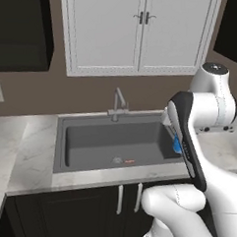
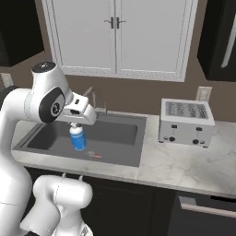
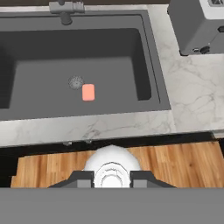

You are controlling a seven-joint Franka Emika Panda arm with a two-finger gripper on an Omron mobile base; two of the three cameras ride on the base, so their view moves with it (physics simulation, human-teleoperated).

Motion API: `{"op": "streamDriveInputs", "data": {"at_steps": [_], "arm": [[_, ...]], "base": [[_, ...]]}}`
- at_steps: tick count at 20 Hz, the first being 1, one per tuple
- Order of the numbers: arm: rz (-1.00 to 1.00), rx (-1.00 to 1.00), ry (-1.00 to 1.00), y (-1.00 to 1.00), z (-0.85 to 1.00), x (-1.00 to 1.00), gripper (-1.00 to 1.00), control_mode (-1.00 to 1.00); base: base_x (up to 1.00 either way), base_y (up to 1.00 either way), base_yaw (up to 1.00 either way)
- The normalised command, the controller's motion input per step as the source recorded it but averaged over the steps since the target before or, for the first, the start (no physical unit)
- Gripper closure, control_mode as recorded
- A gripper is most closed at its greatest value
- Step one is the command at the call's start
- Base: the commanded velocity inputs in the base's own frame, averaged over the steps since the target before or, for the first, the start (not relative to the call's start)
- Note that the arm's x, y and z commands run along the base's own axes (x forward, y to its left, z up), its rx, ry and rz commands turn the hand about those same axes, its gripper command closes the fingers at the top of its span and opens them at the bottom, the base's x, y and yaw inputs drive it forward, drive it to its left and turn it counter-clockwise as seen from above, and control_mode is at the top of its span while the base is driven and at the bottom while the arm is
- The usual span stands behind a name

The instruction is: Pick up the bar soap and soap dispenser from the sink, and place them back in the cabinet, and close the cabinet door.

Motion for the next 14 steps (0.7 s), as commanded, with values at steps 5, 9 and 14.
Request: {"op": "streamDriveInputs", "data": {"at_steps": [5,9,14], "arm": [[0.0,0.0,0.0,0.0,0.0,0.0,1.0,1.0],[0.0,0.0,0.0,0.0,0.0,0.0,1.0,1.0],[0.0,0.0,0.0,0.0,0.0,0.0,1.0,1.0]], "base": [[-0.14,0.45,0.1],[0.0,0.41,0.28],[-0.01,0.39,0.31]]}}
